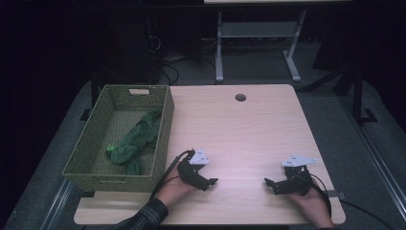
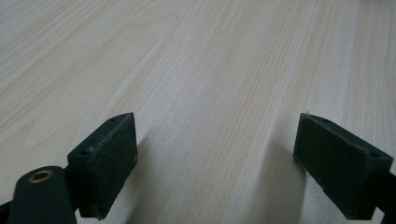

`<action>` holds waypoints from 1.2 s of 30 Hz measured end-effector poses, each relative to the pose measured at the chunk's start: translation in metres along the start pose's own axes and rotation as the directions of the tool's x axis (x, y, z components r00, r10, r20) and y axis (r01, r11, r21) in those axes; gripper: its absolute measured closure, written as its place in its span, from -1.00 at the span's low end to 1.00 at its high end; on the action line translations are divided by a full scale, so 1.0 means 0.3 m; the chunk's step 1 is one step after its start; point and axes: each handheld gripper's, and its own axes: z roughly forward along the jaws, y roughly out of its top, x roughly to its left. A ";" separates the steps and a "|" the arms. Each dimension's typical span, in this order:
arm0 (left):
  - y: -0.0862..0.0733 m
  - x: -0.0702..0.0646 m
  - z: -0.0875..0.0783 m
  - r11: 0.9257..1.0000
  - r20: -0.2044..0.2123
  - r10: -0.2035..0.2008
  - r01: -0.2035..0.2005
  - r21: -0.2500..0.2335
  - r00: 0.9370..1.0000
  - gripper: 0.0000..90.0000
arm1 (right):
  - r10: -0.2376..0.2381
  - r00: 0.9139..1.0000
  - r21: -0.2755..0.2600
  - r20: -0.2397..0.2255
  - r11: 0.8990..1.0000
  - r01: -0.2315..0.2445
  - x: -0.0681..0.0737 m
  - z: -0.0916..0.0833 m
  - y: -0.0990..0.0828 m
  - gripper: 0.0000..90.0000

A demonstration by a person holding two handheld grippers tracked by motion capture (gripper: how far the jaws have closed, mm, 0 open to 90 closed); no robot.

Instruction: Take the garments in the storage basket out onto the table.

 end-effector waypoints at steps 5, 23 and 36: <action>0.001 0.004 0.001 1.000 0.001 -0.001 0.001 -0.001 1.000 -0.71 | 0.000 1.000 0.000 0.000 1.000 0.000 0.000 0.000 0.000 -0.95; 0.022 0.026 -0.034 0.999 -0.017 -0.034 0.034 -0.002 0.999 -0.70 | -0.007 1.000 0.000 -0.002 1.000 0.007 -0.001 0.000 0.000 -0.95; 0.047 0.022 -0.073 0.999 -0.023 -0.027 0.026 -0.028 0.999 -0.70 | -0.007 1.000 0.000 -0.003 1.000 0.007 -0.001 0.000 0.000 -0.95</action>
